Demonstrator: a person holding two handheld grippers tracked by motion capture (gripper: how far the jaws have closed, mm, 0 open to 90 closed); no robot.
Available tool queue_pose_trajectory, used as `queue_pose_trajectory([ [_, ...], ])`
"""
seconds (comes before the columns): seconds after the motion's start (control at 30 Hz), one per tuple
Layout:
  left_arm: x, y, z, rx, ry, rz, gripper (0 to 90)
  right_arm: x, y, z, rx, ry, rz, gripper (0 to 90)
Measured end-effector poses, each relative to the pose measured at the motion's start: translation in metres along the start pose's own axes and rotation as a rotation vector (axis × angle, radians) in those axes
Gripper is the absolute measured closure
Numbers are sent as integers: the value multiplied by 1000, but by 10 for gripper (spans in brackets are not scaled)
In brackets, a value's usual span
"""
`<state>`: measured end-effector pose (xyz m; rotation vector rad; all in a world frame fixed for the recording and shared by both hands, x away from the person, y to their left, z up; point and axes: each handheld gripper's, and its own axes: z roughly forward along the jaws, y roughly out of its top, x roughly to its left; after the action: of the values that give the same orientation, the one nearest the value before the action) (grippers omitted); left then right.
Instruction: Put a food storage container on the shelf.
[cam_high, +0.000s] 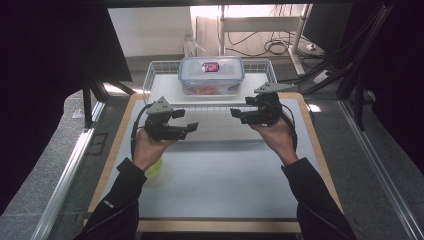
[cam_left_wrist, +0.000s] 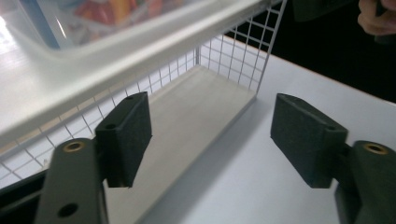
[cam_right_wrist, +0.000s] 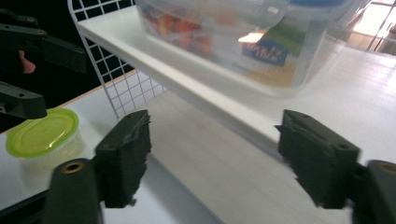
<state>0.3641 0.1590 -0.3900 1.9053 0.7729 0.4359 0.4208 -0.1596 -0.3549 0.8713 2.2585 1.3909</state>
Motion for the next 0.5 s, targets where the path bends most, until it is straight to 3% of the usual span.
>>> queue_pose_trajectory([
  [0.23,-11,-23,-8,23,13,7,198,11,-18,-7,6,5,-16,145],
  [0.5,-31,-47,-15,14,17,28,123,22,-41,-16,27,13,-11,62],
])
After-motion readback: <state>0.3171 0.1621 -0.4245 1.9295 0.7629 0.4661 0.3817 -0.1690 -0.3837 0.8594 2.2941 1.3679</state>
